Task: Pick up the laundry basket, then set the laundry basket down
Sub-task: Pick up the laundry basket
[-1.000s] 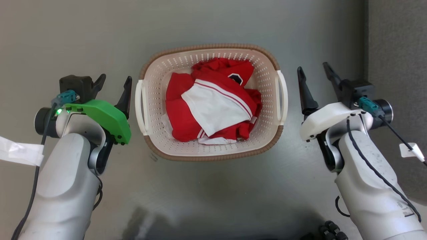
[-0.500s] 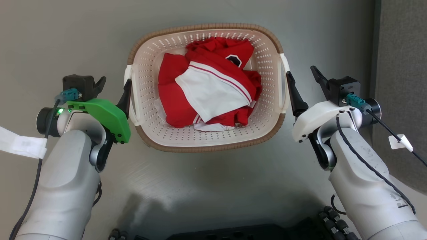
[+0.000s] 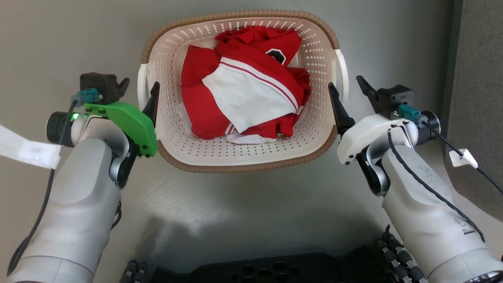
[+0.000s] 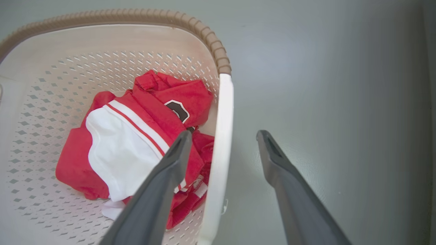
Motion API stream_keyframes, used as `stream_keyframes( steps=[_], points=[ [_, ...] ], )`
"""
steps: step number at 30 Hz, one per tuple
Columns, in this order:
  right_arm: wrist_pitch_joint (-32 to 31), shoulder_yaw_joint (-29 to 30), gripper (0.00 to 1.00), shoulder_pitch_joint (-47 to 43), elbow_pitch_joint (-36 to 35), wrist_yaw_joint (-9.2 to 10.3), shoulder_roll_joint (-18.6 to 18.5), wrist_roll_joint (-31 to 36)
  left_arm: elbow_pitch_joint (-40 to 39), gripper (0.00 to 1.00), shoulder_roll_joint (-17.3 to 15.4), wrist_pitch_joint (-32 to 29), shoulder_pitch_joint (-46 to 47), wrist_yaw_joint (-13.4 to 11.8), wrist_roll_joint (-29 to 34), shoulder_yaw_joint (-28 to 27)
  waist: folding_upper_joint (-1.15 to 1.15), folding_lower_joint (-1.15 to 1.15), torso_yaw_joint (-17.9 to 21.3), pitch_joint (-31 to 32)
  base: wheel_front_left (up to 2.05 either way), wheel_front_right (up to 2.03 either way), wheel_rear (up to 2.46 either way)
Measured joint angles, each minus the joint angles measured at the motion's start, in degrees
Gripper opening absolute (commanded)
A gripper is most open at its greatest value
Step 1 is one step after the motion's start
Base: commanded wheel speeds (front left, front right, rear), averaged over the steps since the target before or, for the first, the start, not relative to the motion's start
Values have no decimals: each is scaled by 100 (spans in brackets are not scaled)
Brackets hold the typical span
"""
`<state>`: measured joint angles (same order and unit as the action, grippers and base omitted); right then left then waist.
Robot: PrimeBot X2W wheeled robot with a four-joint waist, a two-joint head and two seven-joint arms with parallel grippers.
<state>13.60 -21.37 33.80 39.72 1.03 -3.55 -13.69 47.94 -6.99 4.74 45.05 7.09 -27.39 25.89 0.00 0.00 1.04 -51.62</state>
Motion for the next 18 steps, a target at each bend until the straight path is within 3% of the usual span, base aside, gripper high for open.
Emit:
stream_keyframes(
  steps=[13, 14, 15, 16, 18],
  points=[
    [-1, -330, 100, 428, 491, 5, -2, -281, 416, 100, -1, -183, 329, 2, -309, 530, 0, 0, -10, -212, 0, 0, 0],
    [-7, -343, 79, 461, 535, 3, -4, -323, 460, 62, 13, -225, 340, 2, -350, 568, 0, 0, -14, -215, 0, 0, 0],
    [-8, -349, 0, 484, 552, 4, -5, -365, 493, 7, 19, -222, 346, 3, -364, 586, 0, 0, -19, -217, 0, 0, 0],
    [-9, -354, 0, 508, 571, 4, -7, -396, 524, 0, 20, -255, 361, 2, -379, 613, 0, 0, -24, -219, 0, 0, 0],
    [-10, -358, 0, 577, 636, 2, -4, -455, 547, 0, 29, -268, 405, 33, -412, 671, 0, 0, -35, -220, 0, 0, 0]
  ],
)
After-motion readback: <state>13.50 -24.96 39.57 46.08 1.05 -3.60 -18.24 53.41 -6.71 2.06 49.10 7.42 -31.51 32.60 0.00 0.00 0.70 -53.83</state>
